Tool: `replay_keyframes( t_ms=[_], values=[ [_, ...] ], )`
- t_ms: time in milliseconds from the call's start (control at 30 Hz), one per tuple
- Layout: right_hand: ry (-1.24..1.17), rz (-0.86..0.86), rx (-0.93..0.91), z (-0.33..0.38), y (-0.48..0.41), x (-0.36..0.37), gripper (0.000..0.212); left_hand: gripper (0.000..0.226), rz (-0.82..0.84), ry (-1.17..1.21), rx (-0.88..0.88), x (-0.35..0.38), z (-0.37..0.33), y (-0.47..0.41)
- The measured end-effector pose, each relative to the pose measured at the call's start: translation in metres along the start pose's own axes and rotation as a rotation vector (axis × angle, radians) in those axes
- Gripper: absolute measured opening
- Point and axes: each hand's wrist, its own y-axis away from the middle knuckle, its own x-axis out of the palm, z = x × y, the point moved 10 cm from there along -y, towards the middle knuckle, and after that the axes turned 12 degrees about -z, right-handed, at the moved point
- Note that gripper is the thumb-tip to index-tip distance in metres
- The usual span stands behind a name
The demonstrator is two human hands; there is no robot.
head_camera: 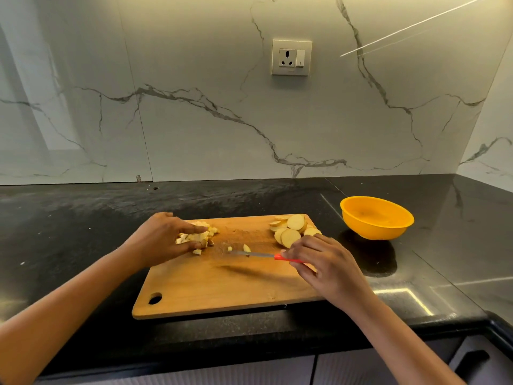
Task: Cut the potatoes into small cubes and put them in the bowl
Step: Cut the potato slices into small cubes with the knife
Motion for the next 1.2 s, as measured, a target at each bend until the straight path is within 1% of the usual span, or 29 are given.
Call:
replay_keyframes(
  t_ms=[67, 133, 167, 233, 300, 400, 500, 567, 600, 633, 667, 700, 767, 833, 933, 1067, 1200],
  values=[
    [-0.065, -0.017, 0.094, -0.011, 0.002, -0.002, 0.034, 0.052, -0.052, 0.08, 0.018, -0.007, -0.003, -0.002],
    [-0.116, -0.04, 0.2, -0.021, 0.004, -0.005, 0.032, 0.046, -0.16, 0.133, 0.07, -0.02, -0.017, -0.005],
    [-0.139, -0.061, 0.255, -0.026, 0.004, -0.008, 0.031, 0.041, -0.17, 0.151, 0.085, -0.021, -0.026, -0.006],
    [-0.173, -0.103, 0.34, -0.035, 0.004, -0.012, 0.028, 0.037, -0.107, 0.145, 0.106, -0.009, -0.046, -0.007],
    [-0.168, -0.125, 0.391, -0.039, 0.004, -0.014, 0.027, 0.035, -0.04, 0.089, 0.135, 0.009, -0.062, -0.01],
    [-0.143, -0.127, 0.419, -0.041, 0.005, -0.015, 0.026, 0.031, 0.036, -0.026, 0.161, 0.027, -0.071, -0.019],
    [-0.142, -0.108, 0.436, -0.041, 0.006, -0.014, 0.025, 0.03, 0.015, -0.233, 0.219, 0.025, -0.067, -0.026],
    [-0.136, -0.093, 0.451, -0.043, 0.007, -0.012, 0.025, 0.028, -0.02, -0.321, 0.205, 0.017, -0.057, -0.025],
    [-0.127, -0.083, 0.457, -0.043, 0.007, -0.011, 0.025, 0.025, -0.066, -0.302, 0.189, 0.011, -0.052, -0.024],
    [-0.117, -0.074, 0.463, -0.043, 0.007, -0.009, 0.025, 0.023, -0.136, -0.235, 0.194, 0.004, -0.051, -0.022],
    [-0.108, -0.067, 0.469, -0.044, 0.007, -0.009, 0.026, 0.023, -0.168, -0.161, 0.216, 0.002, -0.055, -0.02],
    [-0.101, -0.063, 0.478, -0.044, 0.007, -0.008, 0.026, 0.025, -0.147, -0.085, 0.26, 0.005, -0.064, -0.017],
    [-0.089, -0.058, 0.497, -0.045, 0.008, -0.009, 0.027, 0.029, -0.011, 0.058, 0.332, 0.019, -0.086, -0.015],
    [-0.075, -0.054, 0.514, -0.046, 0.009, -0.009, 0.028, 0.029, 0.115, 0.127, 0.319, 0.032, -0.098, -0.019],
    [-0.062, -0.047, 0.525, -0.047, 0.01, -0.009, 0.029, 0.022, 0.154, 0.15, 0.272, 0.036, -0.097, -0.028],
    [-0.027, -0.032, 0.531, -0.045, 0.009, -0.011, 0.031, 0.018, 0.065, 0.148, 0.171, 0.027, -0.09, -0.025],
    [0.07, -0.007, 0.481, -0.02, 0.008, -0.02, 0.037, 0.02, -0.041, 0.155, 0.092, 0.016, -0.09, -0.009]
  ],
)
